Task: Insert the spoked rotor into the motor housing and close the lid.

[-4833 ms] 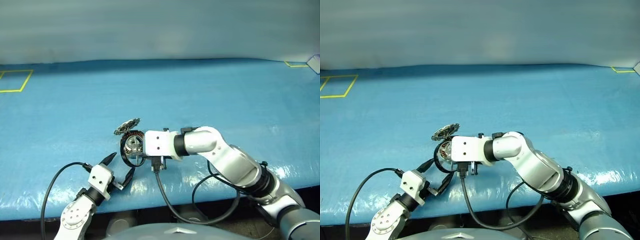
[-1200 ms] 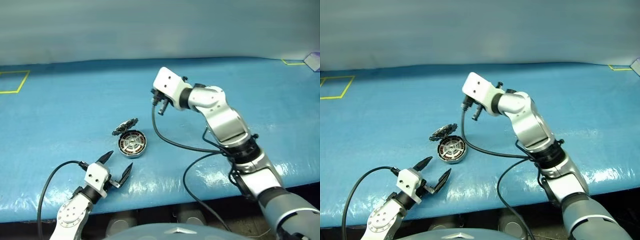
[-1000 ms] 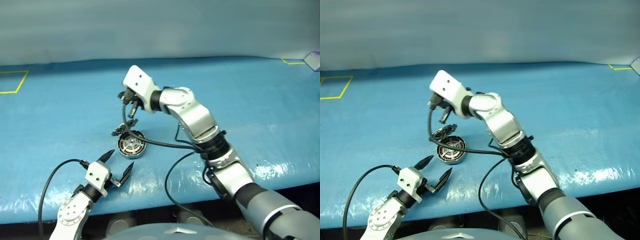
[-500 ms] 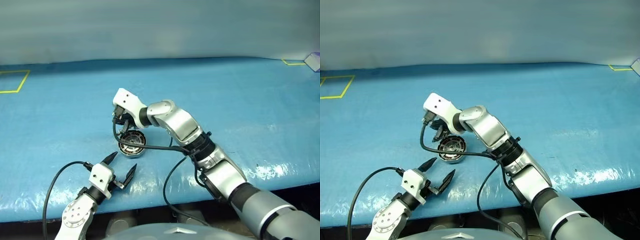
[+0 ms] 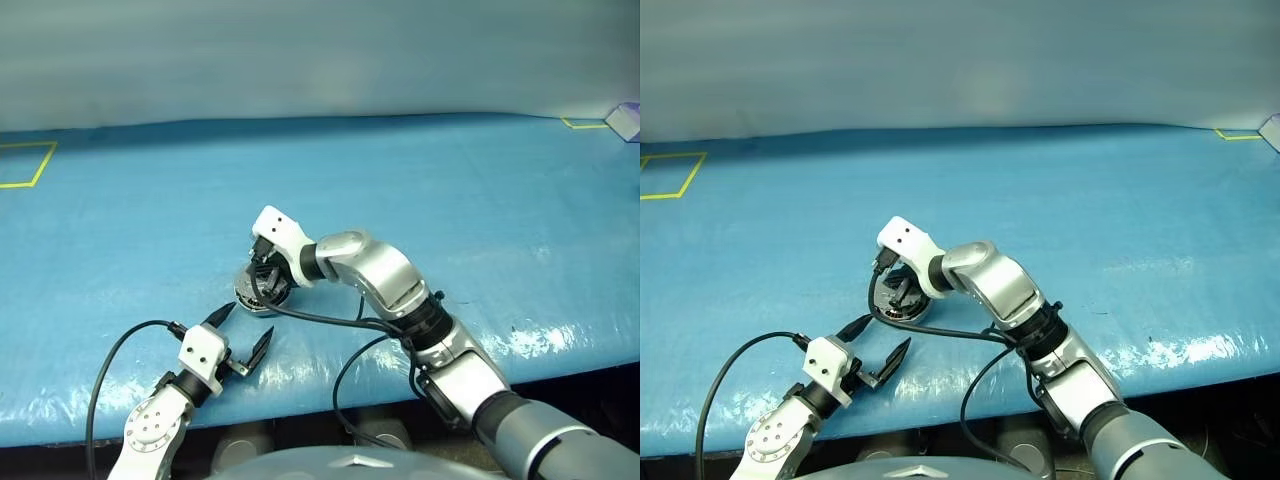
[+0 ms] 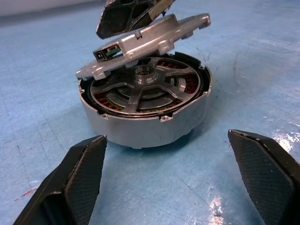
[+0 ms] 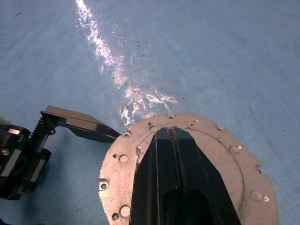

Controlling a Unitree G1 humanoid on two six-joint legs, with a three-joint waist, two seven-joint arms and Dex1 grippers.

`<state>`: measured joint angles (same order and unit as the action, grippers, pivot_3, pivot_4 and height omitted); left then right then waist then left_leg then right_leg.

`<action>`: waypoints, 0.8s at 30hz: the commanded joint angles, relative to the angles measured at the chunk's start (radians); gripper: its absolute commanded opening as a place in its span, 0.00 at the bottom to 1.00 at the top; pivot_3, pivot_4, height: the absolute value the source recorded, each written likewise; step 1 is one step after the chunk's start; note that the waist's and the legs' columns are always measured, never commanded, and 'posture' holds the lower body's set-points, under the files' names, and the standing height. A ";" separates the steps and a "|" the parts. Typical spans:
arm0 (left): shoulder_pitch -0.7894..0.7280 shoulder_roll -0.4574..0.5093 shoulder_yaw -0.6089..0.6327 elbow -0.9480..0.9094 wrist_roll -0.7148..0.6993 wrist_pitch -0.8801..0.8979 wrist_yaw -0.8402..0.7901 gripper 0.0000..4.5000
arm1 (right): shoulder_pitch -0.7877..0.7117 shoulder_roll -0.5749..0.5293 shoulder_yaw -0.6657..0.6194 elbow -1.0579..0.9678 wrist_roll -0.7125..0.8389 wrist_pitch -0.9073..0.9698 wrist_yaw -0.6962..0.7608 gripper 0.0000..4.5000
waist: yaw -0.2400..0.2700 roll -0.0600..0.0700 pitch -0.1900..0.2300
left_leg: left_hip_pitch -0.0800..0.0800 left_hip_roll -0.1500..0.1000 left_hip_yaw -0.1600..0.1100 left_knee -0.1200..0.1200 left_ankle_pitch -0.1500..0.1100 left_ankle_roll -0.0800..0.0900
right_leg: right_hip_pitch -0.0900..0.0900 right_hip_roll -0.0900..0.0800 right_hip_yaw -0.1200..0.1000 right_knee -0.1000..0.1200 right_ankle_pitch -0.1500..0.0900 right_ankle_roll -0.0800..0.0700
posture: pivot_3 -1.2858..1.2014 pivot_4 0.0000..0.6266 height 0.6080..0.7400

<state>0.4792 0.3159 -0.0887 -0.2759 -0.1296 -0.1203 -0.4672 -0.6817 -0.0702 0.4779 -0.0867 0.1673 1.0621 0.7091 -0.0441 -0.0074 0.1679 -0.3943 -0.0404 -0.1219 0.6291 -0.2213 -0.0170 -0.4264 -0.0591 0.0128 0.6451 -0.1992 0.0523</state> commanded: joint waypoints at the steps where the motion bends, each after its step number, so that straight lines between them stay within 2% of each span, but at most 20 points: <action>1: -0.001 0.004 -0.002 -0.013 -0.005 -0.006 -0.008 1.00 | 0.038 0.009 0.000 -0.071 0.032 0.032 -0.030 0.00 | 0.000 0.000 0.000 | 0.000 0.000 0.000 0.000 0.000 0.000 | 0.000 0.000 0.000 0.000 0.000 0.000 | 0.52 0.24 1.00; 6: -0.002 0.005 0.001 -0.018 -0.004 0.000 -0.010 1.00 | 0.113 0.006 0.002 -0.078 0.029 0.016 -0.088 0.00 | 0.000 0.000 0.000 | 0.000 0.000 0.000 0.001 0.000 0.000 | 0.000 0.000 0.000 0.000 0.000 0.000 | 0.52 0.24 1.00; 14: -0.001 0.009 0.003 -0.030 -0.005 0.010 -0.015 1.00 | 0.245 0.082 -0.127 -0.244 0.106 -0.118 -0.172 0.00 | 0.001 0.000 -0.001 | 0.000 0.000 0.000 0.001 0.000 0.000 | 0.001 0.000 0.000 0.000 -0.001 0.000 | 0.52 0.24 1.00; 17: -0.004 0.012 0.003 -0.034 -0.005 0.015 -0.017 1.00 | 0.275 0.060 -0.154 -0.349 0.137 -0.179 -0.162 0.14 | 0.002 0.000 -0.001 | 0.000 0.000 0.000 0.001 0.000 0.000 | 0.001 0.000 0.000 0.000 -0.001 0.000 | 0.52 0.24 1.00; 20: -0.009 0.016 0.003 -0.038 -0.007 0.024 -0.021 1.00 | 0.304 0.019 -0.145 -0.427 0.132 -0.226 -0.170 0.35 | 0.003 0.000 -0.001 | 0.000 0.000 0.000 0.001 0.000 0.000 | 0.001 0.000 0.000 -0.001 -0.001 0.000 | 0.52 0.24 1.00; 24: -0.023 0.024 0.001 -0.038 -0.007 0.032 -0.027 1.00 | 0.318 -0.058 -0.090 -0.437 0.086 -0.264 -0.180 0.65 | 0.004 -0.001 -0.001 | 0.000 0.000 0.001 0.001 0.000 0.000 | 0.001 0.000 0.000 -0.001 -0.001 -0.001 | 0.52 0.24 1.00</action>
<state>0.4589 0.3292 -0.0880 -0.2764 -0.1337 -0.0878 -0.4861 -0.3635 -0.1260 0.3678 -0.4879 0.2637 0.8332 0.5349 -0.0397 -0.0080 0.1667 -0.3941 -0.0404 -0.1212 0.6300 -0.2208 -0.0166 -0.4253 -0.0594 0.0130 0.6443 -0.2006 0.0512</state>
